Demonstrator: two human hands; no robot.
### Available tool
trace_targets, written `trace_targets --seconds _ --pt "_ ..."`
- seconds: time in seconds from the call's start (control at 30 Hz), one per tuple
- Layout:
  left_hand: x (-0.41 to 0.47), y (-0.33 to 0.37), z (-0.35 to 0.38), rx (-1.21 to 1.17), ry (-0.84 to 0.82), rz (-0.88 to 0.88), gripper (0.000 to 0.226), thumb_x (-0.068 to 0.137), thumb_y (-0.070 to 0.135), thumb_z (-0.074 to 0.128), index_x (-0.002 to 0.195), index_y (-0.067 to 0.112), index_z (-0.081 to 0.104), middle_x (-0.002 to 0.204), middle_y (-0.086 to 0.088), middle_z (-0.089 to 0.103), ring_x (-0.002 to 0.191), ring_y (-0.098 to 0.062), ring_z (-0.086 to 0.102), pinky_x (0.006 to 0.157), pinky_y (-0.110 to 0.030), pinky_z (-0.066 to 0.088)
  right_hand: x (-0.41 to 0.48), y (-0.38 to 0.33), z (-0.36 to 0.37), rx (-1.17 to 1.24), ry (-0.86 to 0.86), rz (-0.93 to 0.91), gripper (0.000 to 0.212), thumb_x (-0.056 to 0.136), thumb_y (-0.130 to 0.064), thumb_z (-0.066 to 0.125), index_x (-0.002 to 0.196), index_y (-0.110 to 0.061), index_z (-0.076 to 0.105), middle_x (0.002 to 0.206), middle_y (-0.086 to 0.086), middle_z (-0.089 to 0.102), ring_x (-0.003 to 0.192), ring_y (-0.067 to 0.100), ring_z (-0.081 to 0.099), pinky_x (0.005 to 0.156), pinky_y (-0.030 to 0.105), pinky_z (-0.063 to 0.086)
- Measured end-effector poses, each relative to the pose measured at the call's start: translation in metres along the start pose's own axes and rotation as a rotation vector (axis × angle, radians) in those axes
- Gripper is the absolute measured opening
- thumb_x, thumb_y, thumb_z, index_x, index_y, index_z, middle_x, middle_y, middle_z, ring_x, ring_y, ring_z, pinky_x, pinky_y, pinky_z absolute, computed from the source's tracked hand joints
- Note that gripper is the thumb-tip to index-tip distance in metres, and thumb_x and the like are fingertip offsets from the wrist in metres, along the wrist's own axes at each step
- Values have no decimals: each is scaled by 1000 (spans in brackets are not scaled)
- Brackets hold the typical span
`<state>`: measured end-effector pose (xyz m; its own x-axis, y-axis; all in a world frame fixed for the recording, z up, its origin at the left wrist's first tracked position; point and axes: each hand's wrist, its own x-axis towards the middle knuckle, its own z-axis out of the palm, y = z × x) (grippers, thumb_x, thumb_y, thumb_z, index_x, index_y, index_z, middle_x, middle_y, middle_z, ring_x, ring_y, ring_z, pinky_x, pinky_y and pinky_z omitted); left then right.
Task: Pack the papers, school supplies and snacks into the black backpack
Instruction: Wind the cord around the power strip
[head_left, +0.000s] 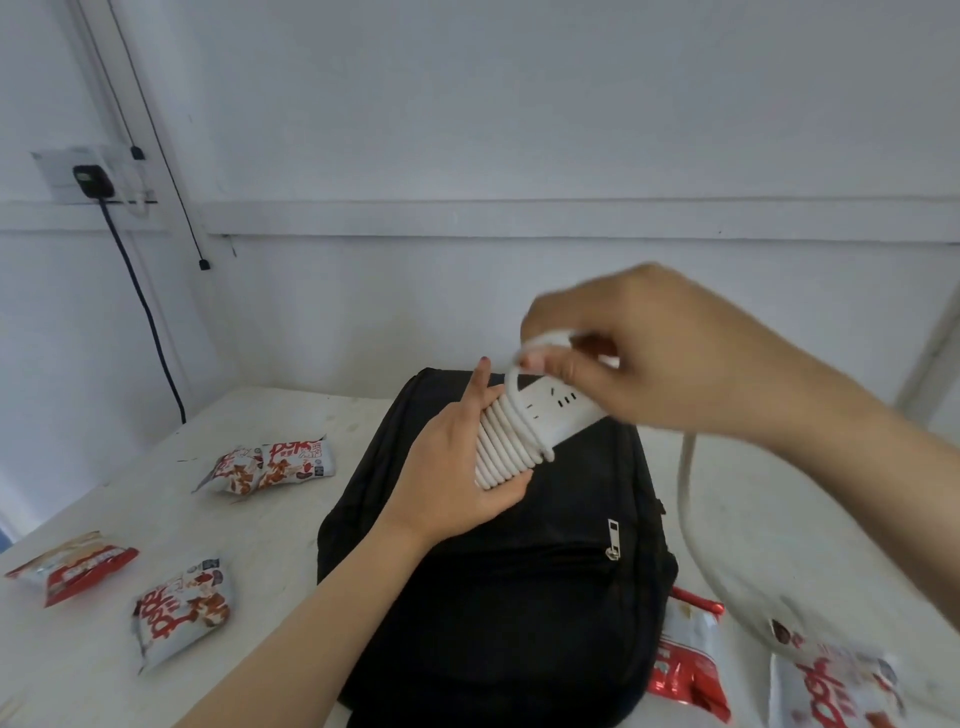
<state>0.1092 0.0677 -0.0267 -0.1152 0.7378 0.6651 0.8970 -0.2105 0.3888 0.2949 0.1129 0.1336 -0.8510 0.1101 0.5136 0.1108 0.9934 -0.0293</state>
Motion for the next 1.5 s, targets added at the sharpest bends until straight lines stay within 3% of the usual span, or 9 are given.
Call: trace_targets --seconds 0.17,0.37,0.5,0.67,0.83,0.97,1.07,1.23,1.5 --pt "-8 19 -5 -4 85 236 82 70 36 77 134 8 34 128 3 48 109 -6 50 95 -30 44 29 26 -20 19 147 93 11 82 -36 65 83 -25 65 61 -7 57 55 7 51 59 27 44" --pt "0 35 -18 78 282 510 70 78 33 70 133 32 27 127 -11 42 114 -24 51 89 -41 48 39 59 -4 313 95 265 16 75 -24 77 73 -18 62 45 -9 43 42 7 36 47 17 31" --pt "3 36 -20 185 308 458 60 82 36 65 133 35 33 126 -9 42 112 -22 50 84 -41 50 35 72 20 432 92 319 21 75 -24 77 71 -10 61 54 5 48 49 12 39 51 22 32" --pt "0 30 -15 71 274 300 60 76 37 72 125 33 38 128 -5 44 114 -17 49 83 -39 52 28 85 47 509 114 397 25 78 -22 76 70 -6 58 45 -9 50 44 4 41 50 13 37" --pt "2 24 -15 -14 325 137 58 72 39 73 118 24 40 129 -7 48 115 -13 47 80 -35 54 17 88 70 559 108 391 27 77 9 61 67 -16 60 67 5 60 61 14 54 59 25 45" --pt "5 19 -14 41 388 65 57 71 40 71 116 23 40 143 -2 40 115 -1 41 78 -29 53 5 79 78 728 2 517 36 91 -7 53 86 -40 67 56 7 51 40 14 42 43 21 42" --pt "8 14 -15 56 394 3 57 71 42 69 116 23 40 140 7 41 113 2 40 79 -19 47 -4 76 84 822 -85 597 28 97 -15 50 117 -30 61 48 -2 41 37 12 41 46 21 45" --pt "9 4 -6 141 341 -38 58 73 44 69 118 22 41 135 -1 48 110 -2 42 79 -23 48 -8 70 86 808 -77 725 21 98 -22 46 108 -6 56 52 -4 43 39 13 38 45 22 42" --pt "16 -1 4 96 362 -172 62 72 41 73 122 22 41 130 2 49 103 1 40 74 -23 49 -28 52 77 1187 -230 822 14 99 -25 45 98 -12 49 60 2 52 55 16 57 75 41 58"
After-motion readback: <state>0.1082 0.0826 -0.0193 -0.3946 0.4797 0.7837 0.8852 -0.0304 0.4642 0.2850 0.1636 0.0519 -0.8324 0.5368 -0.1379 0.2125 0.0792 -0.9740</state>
